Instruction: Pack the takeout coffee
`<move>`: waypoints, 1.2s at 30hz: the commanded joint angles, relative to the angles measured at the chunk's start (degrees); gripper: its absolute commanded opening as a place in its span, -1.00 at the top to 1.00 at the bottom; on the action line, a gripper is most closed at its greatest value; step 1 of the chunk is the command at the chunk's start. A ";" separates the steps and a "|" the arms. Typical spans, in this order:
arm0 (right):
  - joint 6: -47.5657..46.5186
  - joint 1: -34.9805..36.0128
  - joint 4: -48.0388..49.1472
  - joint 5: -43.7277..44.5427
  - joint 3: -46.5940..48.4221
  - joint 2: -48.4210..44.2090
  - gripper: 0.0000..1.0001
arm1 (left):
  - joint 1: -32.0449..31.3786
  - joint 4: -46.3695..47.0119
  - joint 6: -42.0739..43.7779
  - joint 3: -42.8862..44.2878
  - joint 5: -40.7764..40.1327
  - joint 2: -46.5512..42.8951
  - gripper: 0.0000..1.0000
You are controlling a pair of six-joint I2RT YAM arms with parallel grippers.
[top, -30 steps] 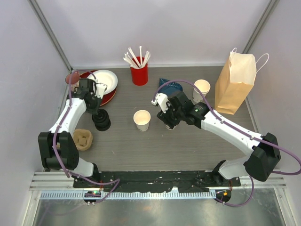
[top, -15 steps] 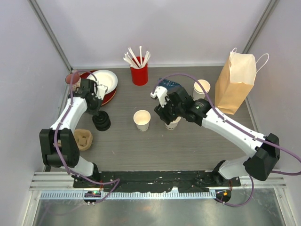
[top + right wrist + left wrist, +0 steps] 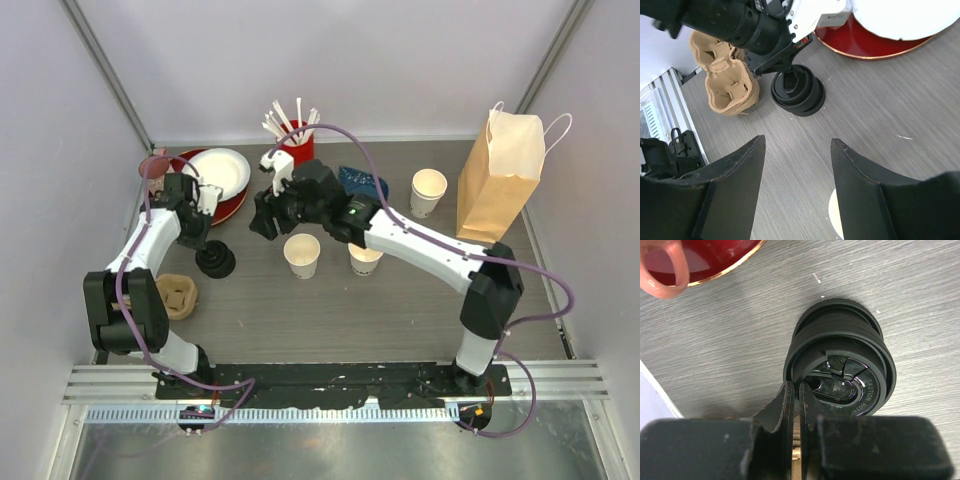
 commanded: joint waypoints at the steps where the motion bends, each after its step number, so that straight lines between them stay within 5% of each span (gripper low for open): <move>1: 4.76 0.35 4.31 -2.17 5.08 3.49 -0.20 | 0.18 2.37 1.14 -0.77 2.85 -0.78 0.77; 5: 4.06 0.35 3.43 -2.52 5.00 3.76 -0.20 | 0.18 2.90 2.02 -0.85 3.47 -0.34 0.52; 9: 3.09 0.35 2.64 -2.53 4.03 3.06 -0.19 | 0.18 3.34 1.93 -0.15 3.03 1.24 0.50; 17: 1.68 0.35 1.41 -2.44 3.86 2.36 -0.19 | 0.18 2.64 2.63 -0.24 1.45 0.72 1.00; 36: 0.71 0.35 0.44 -0.16 2.27 1.74 -0.18 | 0.18 1.06 -2.11 3.80 7.77 -0.42 1.00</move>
